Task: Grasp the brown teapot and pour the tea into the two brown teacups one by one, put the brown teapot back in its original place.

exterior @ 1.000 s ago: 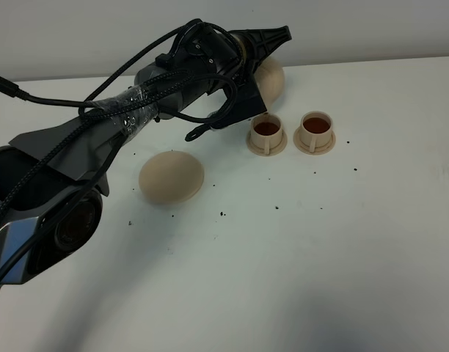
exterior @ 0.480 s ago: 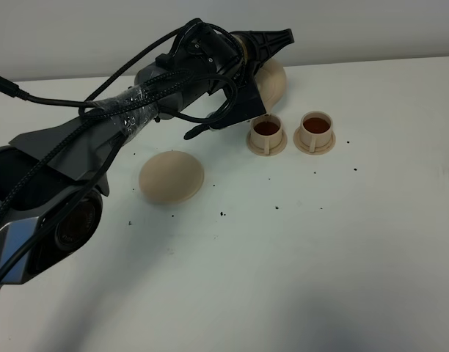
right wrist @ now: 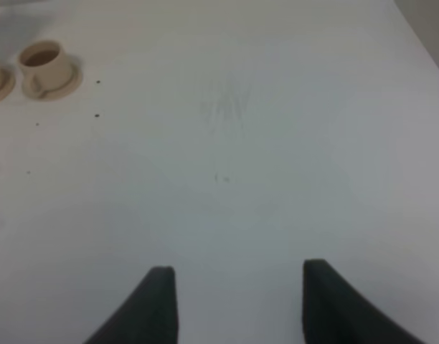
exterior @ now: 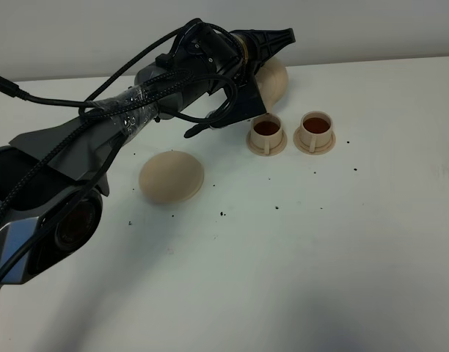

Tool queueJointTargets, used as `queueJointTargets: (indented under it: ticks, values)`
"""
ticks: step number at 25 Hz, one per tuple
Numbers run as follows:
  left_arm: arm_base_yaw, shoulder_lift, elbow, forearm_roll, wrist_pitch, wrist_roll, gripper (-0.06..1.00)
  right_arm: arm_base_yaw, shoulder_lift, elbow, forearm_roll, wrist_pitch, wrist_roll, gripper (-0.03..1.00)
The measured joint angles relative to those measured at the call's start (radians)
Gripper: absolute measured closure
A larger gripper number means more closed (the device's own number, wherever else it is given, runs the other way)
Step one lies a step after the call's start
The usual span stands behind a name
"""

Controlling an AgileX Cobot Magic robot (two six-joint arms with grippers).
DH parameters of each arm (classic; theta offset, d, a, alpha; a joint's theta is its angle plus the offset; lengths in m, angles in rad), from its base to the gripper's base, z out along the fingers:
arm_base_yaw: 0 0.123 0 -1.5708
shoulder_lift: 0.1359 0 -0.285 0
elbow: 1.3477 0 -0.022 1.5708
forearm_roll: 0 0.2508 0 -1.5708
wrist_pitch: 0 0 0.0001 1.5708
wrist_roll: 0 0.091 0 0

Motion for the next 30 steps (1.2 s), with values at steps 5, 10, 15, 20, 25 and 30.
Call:
queueJointTargets:
  ticks: [5, 10, 15, 20, 25, 30]
  values:
    - [0.0, 0.0, 0.0, 0.0, -0.006, 0.001, 0.79, 0.0, 0.0, 0.0, 0.0, 0.0, 0.0, 0.54]
    - [0.0, 0.0, 0.0, 0.0, -0.007, 0.001, 0.79, 0.0, 0.0, 0.0, 0.0, 0.0, 0.0, 0.54]
    - [0.0, 0.0, 0.0, 0.0, -0.007, 0.001, 0.79, 0.0, 0.0, 0.0, 0.0, 0.0, 0.0, 0.54]
    - [0.0, 0.0, 0.0, 0.0, -0.007, 0.001, 0.79, 0.0, 0.0, 0.0, 0.0, 0.0, 0.0, 0.54]
    - [0.0, 0.0, 0.0, 0.0, -0.007, 0.001, 0.79, 0.0, 0.0, 0.0, 0.0, 0.0, 0.0, 0.54]
    - [0.0, 0.0, 0.0, -0.001, -0.005, -0.019, 0.79, 0.0, 0.0, 0.0, 0.0, 0.0, 0.0, 0.54]
